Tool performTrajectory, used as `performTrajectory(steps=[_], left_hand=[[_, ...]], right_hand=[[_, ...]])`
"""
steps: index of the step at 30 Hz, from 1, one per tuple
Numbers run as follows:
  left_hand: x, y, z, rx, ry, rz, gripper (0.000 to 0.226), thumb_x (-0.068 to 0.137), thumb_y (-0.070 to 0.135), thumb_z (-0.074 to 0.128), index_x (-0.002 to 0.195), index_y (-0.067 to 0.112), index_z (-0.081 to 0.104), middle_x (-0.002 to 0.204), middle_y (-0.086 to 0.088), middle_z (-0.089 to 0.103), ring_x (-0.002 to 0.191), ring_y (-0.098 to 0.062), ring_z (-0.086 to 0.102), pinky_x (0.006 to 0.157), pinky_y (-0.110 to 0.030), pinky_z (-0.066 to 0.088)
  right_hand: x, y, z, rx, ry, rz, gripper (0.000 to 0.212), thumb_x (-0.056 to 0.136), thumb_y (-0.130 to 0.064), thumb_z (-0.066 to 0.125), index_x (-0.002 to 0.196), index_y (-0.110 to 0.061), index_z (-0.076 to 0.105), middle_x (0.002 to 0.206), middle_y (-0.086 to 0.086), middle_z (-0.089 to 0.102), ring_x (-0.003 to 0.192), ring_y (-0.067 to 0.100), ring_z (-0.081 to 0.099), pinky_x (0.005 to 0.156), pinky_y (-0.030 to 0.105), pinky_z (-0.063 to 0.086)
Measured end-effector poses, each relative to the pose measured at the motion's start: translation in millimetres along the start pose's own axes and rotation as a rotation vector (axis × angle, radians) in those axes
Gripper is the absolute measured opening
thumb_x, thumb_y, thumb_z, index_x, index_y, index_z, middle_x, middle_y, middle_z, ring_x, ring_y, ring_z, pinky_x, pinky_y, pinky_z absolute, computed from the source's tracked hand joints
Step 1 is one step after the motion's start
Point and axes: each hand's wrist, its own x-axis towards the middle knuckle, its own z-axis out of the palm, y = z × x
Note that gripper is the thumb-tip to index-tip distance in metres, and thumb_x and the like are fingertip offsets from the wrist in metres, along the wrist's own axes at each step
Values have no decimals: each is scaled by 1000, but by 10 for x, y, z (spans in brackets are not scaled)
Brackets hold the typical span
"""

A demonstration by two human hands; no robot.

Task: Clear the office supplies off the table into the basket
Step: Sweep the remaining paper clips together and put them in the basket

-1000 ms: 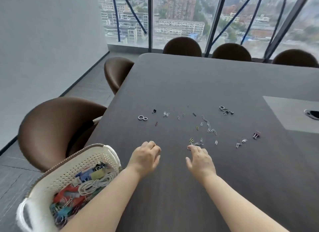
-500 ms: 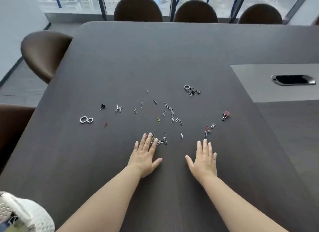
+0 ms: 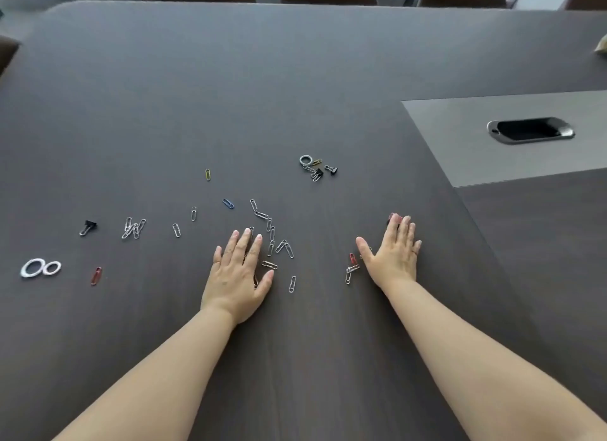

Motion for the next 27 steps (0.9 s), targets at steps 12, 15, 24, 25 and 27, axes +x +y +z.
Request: performTrajectory(steps=[12, 15, 24, 25, 27], left_hand=[[114, 0, -102, 15, -16, -172, 68, 92, 55, 20, 148, 18, 3, 156, 4, -9, 142, -15, -14, 113, -50, -5], [279, -121, -144, 66, -32, -127, 80, 79, 64, 0, 147, 22, -5, 155, 3, -15, 141, -15, -19, 113, -49, -7], [349, -213, -103, -16, 38, -124, 86, 69, 61, -10, 147, 24, -3, 155, 8, -10, 135, -3, -23, 113, -41, -10], [344, -212, -103, 2, 32, -123, 87, 69, 61, -11, 147, 24, -4, 155, 7, -10, 137, -5, -22, 113, -41, -10], [335, -201, -109, -5, 29, -128, 87, 69, 61, -11, 147, 24, -2, 155, 7, -9, 140, -8, -17, 113, -41, -9]], right_hand=[[53, -754, 42, 349, -25, -537, 53, 94, -34, 44, 141, -15, 29, 156, 1, 8, 142, 19, 14, 117, 38, 14], [520, -930, -53, 217, -46, -496, 61, 95, -40, 40, 146, -16, 16, 157, 1, 2, 144, 16, 2, 116, 39, 3], [1295, -1330, 68, -144, -141, -583, 59, 95, -51, 23, 147, -29, 6, 157, -5, -2, 144, 15, -7, 115, 43, -4], [1237, -1320, 76, -142, -155, -634, 57, 96, -49, 23, 147, -29, 8, 157, -6, -1, 144, 14, -6, 116, 40, -4], [1027, -1264, 90, -148, -177, -754, 53, 97, -45, 24, 146, -30, 9, 157, -8, -1, 143, 11, -6, 116, 36, -4]])
